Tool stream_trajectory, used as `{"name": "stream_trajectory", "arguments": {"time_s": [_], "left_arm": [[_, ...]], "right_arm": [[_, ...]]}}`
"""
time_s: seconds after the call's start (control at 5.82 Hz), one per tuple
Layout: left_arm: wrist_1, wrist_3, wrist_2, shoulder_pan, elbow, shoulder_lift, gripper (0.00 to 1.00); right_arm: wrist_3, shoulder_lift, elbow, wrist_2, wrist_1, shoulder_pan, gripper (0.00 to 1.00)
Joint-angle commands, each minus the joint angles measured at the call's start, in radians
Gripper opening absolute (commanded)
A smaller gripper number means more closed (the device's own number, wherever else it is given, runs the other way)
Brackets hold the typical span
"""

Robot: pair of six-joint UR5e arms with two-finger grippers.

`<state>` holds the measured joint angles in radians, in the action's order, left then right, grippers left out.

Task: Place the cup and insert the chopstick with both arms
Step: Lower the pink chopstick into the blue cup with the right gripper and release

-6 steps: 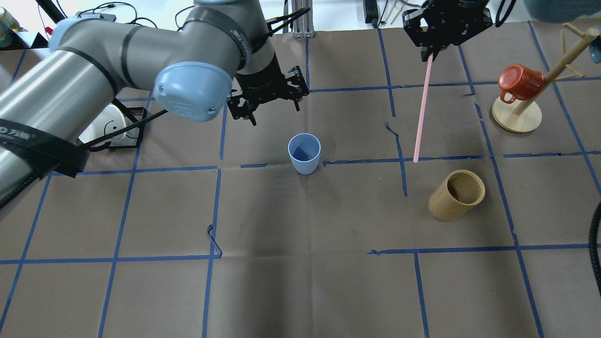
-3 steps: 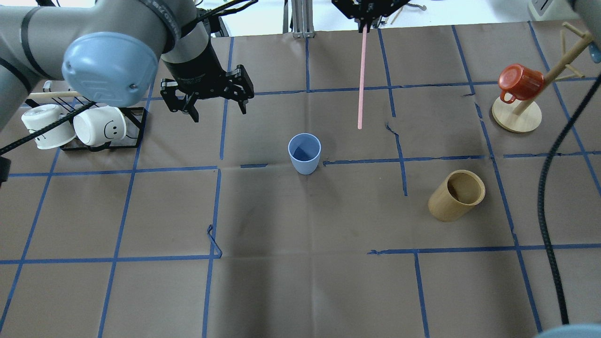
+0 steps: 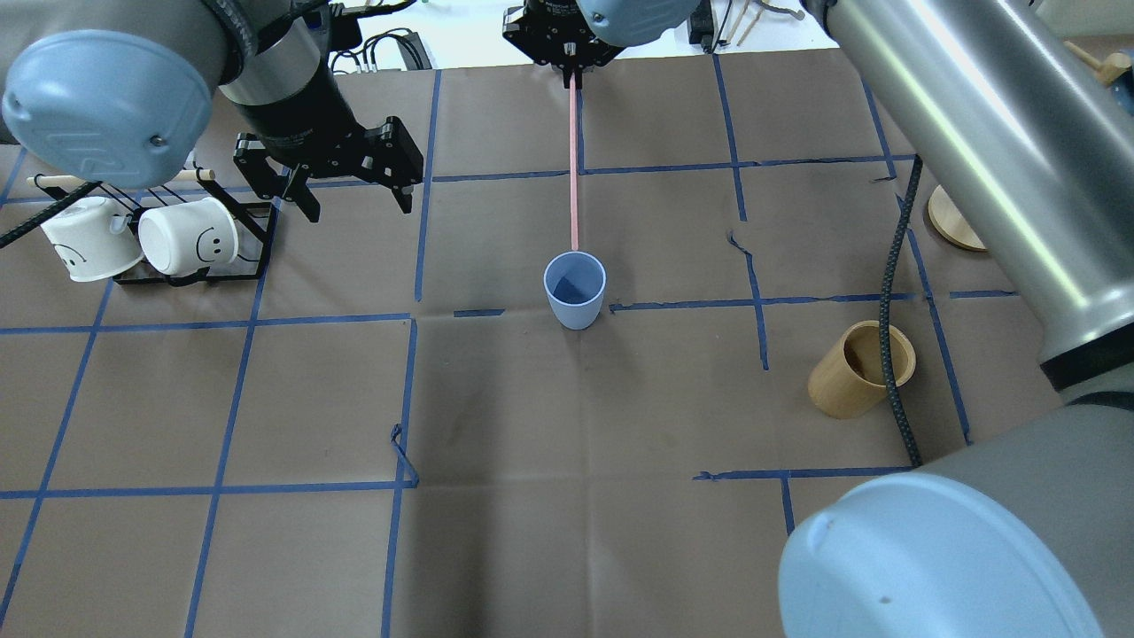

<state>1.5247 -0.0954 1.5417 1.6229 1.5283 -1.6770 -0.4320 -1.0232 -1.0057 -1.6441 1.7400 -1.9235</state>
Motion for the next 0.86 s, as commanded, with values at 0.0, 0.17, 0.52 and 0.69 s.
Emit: {"name": "stream_trajectory", "arguments": {"time_s": [0.0, 0.17, 0.52, 0.69], "left_arm": [[0.008, -0.001, 0.0, -0.005, 0.0, 0.005, 0.99], [0.006, -0.01, 0.0, -0.008, -0.002, 0.006, 0.99], [0.006, -0.01, 0.0, -0.006, -0.002, 0.006, 0.99], [0.008, -0.012, 0.0, -0.006, -0.004, 0.006, 0.99]], "right_arm": [[-0.007, -0.024, -0.14, -0.002, 0.102, -0.003, 0.07], [-0.011, -0.047, -0.18, 0.007, 0.104, -0.005, 0.07], [-0.041, -0.046, -0.206, 0.009, 0.102, -0.006, 0.53], [-0.037, -0.049, -0.199, 0.039, 0.13, -0.006, 1.0]]}}
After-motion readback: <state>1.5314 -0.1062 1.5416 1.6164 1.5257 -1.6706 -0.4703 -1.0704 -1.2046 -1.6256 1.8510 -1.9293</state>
